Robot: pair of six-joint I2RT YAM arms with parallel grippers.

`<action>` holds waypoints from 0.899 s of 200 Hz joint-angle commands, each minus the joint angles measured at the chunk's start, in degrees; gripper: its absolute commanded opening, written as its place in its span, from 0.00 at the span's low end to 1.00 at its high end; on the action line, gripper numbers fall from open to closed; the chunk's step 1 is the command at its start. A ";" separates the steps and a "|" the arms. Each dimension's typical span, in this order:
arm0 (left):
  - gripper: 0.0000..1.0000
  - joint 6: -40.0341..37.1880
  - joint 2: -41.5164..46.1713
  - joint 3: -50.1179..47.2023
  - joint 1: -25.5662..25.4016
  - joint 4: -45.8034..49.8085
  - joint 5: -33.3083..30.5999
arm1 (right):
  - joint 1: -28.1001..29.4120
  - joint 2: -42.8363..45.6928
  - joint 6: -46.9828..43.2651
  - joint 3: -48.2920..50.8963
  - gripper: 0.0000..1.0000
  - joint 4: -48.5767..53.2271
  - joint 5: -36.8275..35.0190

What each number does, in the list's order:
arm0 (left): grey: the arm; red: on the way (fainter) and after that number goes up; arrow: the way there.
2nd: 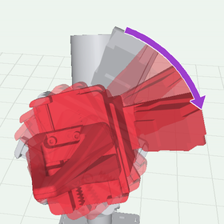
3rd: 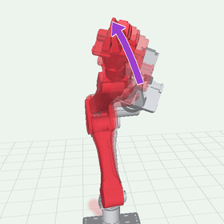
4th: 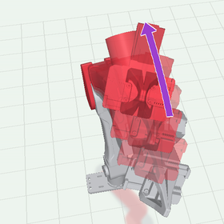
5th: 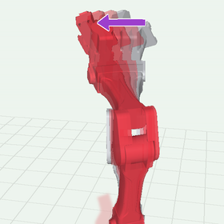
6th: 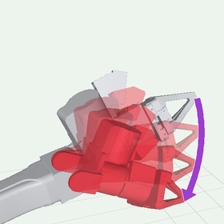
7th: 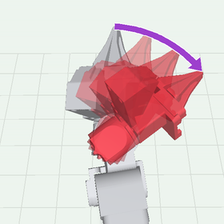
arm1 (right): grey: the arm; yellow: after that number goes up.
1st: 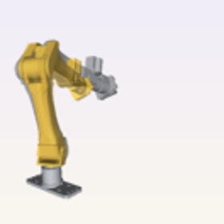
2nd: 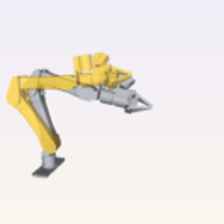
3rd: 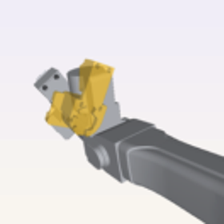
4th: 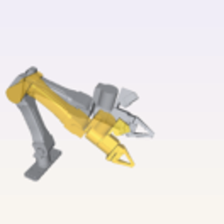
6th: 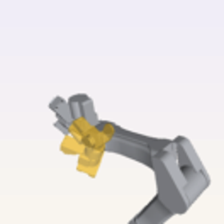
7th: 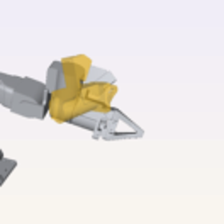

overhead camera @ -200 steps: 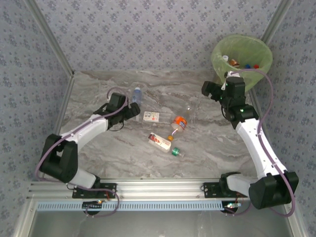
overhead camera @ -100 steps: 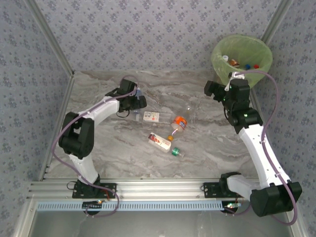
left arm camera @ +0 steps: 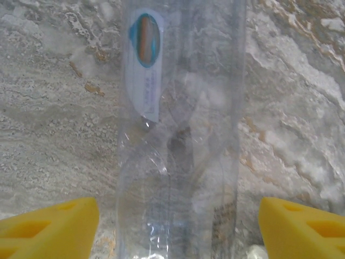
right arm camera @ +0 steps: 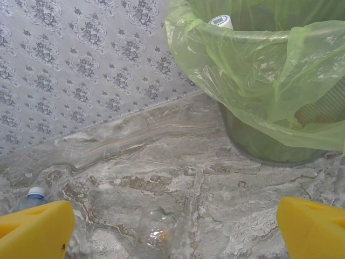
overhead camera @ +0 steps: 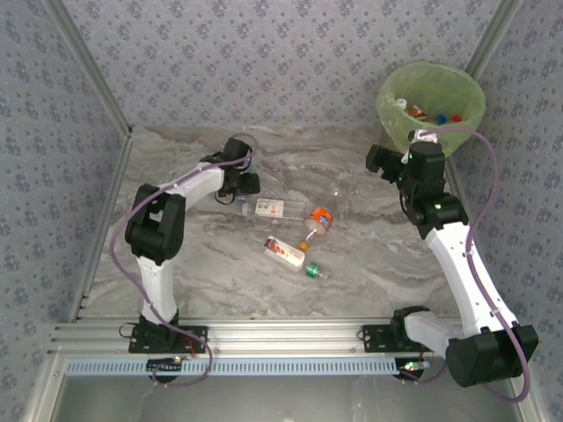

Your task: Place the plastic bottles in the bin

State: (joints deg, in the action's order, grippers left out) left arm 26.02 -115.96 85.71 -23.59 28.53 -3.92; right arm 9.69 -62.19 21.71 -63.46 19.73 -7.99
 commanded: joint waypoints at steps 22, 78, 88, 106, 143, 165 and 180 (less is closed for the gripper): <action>0.72 -4.39 -2.66 2.48 1.26 2.14 0.64 | 0.33 -0.42 1.72 0.97 0.98 -0.20 -0.45; 0.68 -8.57 -5.97 4.52 2.71 2.99 3.68 | 0.68 -2.53 1.99 0.71 0.98 -0.96 1.15; 0.67 -8.87 -6.55 4.86 2.68 3.10 3.92 | 0.83 -2.88 2.01 0.63 0.97 -1.00 1.24; 0.65 -9.29 -7.24 4.87 2.68 2.80 3.77 | 0.94 -3.37 1.93 0.19 0.97 -0.85 1.77; 0.56 -9.94 -6.49 3.98 2.69 2.24 3.30 | 1.20 -3.60 1.51 -0.43 0.97 0.14 1.48; 0.54 -10.73 -4.75 2.56 2.60 0.71 4.23 | 1.21 -3.67 1.65 -0.16 0.98 -0.08 1.30; 0.51 -10.84 -3.39 1.00 2.35 -0.72 4.16 | 1.23 -4.11 1.64 -0.25 0.98 -0.52 1.34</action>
State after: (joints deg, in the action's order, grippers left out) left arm 16.67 -121.95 89.08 -20.69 29.67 -1.52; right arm 10.55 -65.69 22.96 -63.13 19.49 -6.66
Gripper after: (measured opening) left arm 0.530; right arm 0.976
